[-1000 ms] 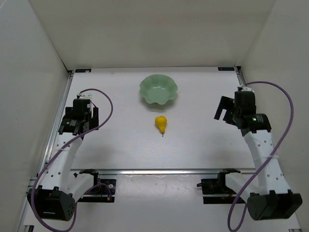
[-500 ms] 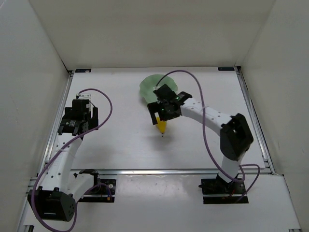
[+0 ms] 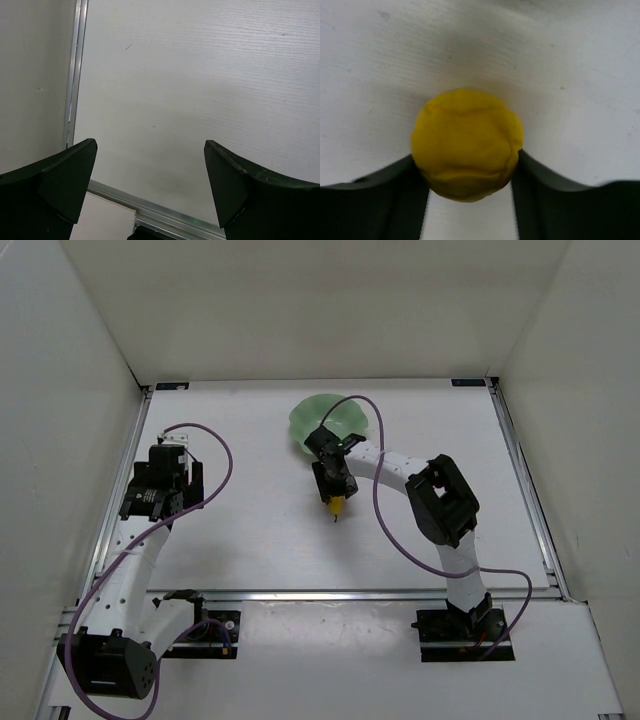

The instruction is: Place and organize the fake fruits in the fruit bowl

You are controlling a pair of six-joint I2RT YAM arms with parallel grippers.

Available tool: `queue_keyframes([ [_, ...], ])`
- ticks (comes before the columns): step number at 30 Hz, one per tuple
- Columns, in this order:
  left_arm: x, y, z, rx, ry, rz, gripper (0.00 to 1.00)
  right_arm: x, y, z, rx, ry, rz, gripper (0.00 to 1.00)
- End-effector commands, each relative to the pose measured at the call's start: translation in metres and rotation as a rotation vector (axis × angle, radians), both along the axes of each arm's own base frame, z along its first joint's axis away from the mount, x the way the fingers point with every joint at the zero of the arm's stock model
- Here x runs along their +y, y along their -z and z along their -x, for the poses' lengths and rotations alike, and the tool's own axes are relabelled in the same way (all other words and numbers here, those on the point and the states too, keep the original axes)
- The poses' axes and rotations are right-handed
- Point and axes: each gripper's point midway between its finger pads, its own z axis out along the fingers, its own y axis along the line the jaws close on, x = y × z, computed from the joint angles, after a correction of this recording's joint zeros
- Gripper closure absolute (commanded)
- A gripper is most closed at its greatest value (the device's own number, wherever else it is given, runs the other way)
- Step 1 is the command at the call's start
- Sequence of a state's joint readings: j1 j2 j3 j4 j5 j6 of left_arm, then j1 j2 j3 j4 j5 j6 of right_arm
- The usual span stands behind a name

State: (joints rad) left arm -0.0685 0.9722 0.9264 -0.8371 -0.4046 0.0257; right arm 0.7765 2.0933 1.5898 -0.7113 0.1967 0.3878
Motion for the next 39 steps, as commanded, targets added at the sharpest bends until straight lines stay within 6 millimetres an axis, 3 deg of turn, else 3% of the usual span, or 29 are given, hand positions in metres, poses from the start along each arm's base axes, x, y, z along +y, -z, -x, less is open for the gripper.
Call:
queue_keyframes([
  [1,-0.002,-0.008,-0.003,-0.039,0.0,0.017,0.01,0.014,-0.015,-0.014,-0.054,-0.007,-0.038,0.54],
  [2,-0.002,-0.008,-0.003,-0.039,0.0,0.017,0.01,0.016,-0.022,-0.014,-0.058,-0.01,-0.057,0.64],
  [3,0.001,-0.008,-0.003,-0.04,-0.009,0.017,0.01,0.018,-0.026,-0.009,-0.064,-0.029,-0.059,0.81],
  [5,0.001,-0.004,-0.002,-0.03,-0.009,0.016,0.01,0.021,-0.048,-0.009,-0.112,-0.059,-0.084,0.89],
  [7,0.001,-0.004,-0.002,-0.03,-0.009,0.016,0.01,0.025,-0.064,-0.006,-0.143,-0.098,-0.1,0.91],
  [10,0.001,-0.004,-0.002,-0.03,-0.009,0.016,0.01,0.048,-0.116,-0.008,-0.229,-0.164,-0.2,0.91],
  [12,0.001,-0.004,-0.002,-0.03,-0.009,0.016,0.01,0.047,-0.141,-0.028,-0.275,-0.114,-0.245,0.91],
  [13,0.001,-0.004,-0.002,-0.03,-0.009,0.016,0.01,0.052,-0.172,-0.047,-0.329,-0.08,-0.299,0.91],
  [14,0.001,-0.004,-0.002,-0.03,-0.009,0.016,0.01,0.043,-0.17,-0.073,-0.334,-0.017,-0.3,0.91],
  [15,0.001,-0.002,-0.002,-0.021,-0.009,0.016,0.01,0.043,-0.178,-0.09,-0.353,0.031,-0.329,0.89],
  [16,0.001,-0.002,-0.002,-0.021,-0.009,0.016,0.01,0.047,-0.209,-0.112,-0.418,0.051,-0.379,0.84],
  [17,0.001,-0.002,-0.002,-0.021,-0.009,0.016,0.01,0.042,-0.188,-0.136,-0.393,0.094,-0.362,0.82],
  [19,0.001,-0.004,-0.004,-0.023,-0.009,0.016,0.01,0.047,-0.188,-0.159,-0.389,0.117,-0.421,0.79],
  [20,0.001,-0.004,-0.004,-0.023,-0.009,0.016,0.01,0.042,-0.181,-0.178,-0.391,0.136,-0.432,0.74],
  [22,0.001,-0.004,-0.004,-0.023,-0.009,0.016,0.01,0.031,-0.174,-0.195,-0.394,0.186,-0.439,0.7],
  [24,0.001,-0.004,-0.004,-0.023,-0.009,0.016,0.01,0.025,-0.156,-0.2,-0.367,0.205,-0.447,0.47],
  [25,0.003,-0.004,-0.004,-0.023,-0.018,0.016,0.01,0.02,-0.159,-0.205,-0.369,0.205,-0.475,0.37],
  [26,0.003,-0.004,-0.004,-0.023,-0.018,0.016,0.01,0.031,-0.161,-0.208,-0.377,0.175,-0.526,0.19],
  [27,0.005,-0.004,-0.003,-0.023,-0.027,0.016,0.01,0.034,-0.172,-0.209,-0.373,0.149,-0.577,0.13],
  [29,0.005,-0.004,-0.003,-0.023,-0.028,0.016,0.01,0.044,-0.196,-0.21,-0.41,0.067,-0.619,0.05],
  [30,0.005,-0.004,-0.003,-0.023,-0.028,0.016,0.01,0.046,-0.196,-0.208,-0.405,0.049,-0.626,0.05],
  [32,0.004,-0.003,-0.004,-0.022,-0.021,0.022,0.01,0.045,-0.223,-0.202,-0.441,0.009,-0.65,0.0],
  [33,0.004,-0.003,-0.004,-0.022,-0.021,0.022,0.01,0.042,-0.217,-0.197,-0.424,0.005,-0.633,0.0],
  [34,0.004,-0.003,-0.004,-0.022,-0.021,0.022,0.01,0.033,-0.234,-0.19,-0.453,0.01,-0.62,0.0],
  [36,0.004,-0.003,-0.004,-0.022,-0.021,0.022,0.01,0.016,-0.246,-0.18,-0.476,0.04,-0.575,0.0],
  [37,0.004,-0.006,-0.003,-0.033,-0.021,0.023,0.01,-0.004,-0.261,-0.167,-0.516,0.081,-0.538,0.0],
  [39,0.002,-0.005,-0.003,-0.033,-0.015,0.03,0.01,-0.025,-0.282,-0.152,-0.567,0.127,-0.517,0.0],
])
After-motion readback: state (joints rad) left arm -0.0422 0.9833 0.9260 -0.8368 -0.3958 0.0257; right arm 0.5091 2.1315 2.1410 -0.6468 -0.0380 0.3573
